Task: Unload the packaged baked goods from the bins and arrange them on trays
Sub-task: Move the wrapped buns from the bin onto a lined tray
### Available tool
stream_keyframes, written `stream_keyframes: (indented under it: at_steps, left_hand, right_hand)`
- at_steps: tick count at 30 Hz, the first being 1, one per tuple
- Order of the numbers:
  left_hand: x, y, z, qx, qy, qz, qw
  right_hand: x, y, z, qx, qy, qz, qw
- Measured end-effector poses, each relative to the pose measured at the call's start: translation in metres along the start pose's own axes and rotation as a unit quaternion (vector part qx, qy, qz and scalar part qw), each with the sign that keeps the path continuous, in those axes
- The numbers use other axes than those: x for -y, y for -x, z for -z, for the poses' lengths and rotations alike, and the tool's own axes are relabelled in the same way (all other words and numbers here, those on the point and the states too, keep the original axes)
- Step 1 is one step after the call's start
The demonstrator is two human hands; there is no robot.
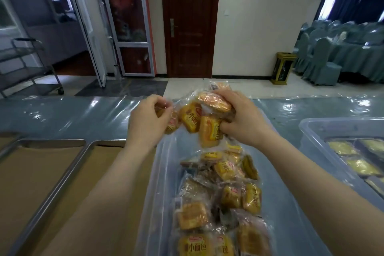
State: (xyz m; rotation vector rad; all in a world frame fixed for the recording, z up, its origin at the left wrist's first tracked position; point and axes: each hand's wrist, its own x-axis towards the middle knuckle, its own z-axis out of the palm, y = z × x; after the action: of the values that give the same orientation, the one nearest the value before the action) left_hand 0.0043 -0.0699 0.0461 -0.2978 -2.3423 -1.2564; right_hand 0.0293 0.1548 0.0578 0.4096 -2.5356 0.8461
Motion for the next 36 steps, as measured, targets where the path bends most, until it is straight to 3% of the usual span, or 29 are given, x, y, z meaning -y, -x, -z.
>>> stream_keyframes:
  at_steps: [8,16,21,25,29,32,36]
  left_hand:
    - [0.064,0.044,0.141,-0.058,0.114,0.062,0.99]
    - [0.204,0.094,0.207,-0.06,0.114,0.223,0.966]
    - [0.27,0.131,0.207,0.018,0.132,0.315,0.94]
    - [0.306,0.152,0.193,0.095,0.112,0.336,0.93]
    - [0.327,0.168,0.183,0.193,0.053,0.333,0.922]
    - [0.327,0.168,0.181,0.278,0.005,0.325,0.904]
    - [0.298,0.146,0.181,0.326,-0.137,0.22,0.909]
  right_hand:
    - [0.136,-0.003,-0.07,0.043,-0.023,0.064,0.997]
    - [0.237,-0.004,-0.255,0.192,0.011,0.005,0.981]
    - [0.231,0.028,-0.328,0.268,0.045,-0.084,0.959]
    - [0.207,0.061,-0.358,0.302,0.074,-0.154,0.938]
    - [0.182,0.092,-0.367,0.337,0.142,-0.195,0.91]
    - [0.171,0.102,-0.367,0.301,0.156,-0.227,0.913]
    - [0.172,0.089,-0.352,0.336,0.158,-0.203,0.906]
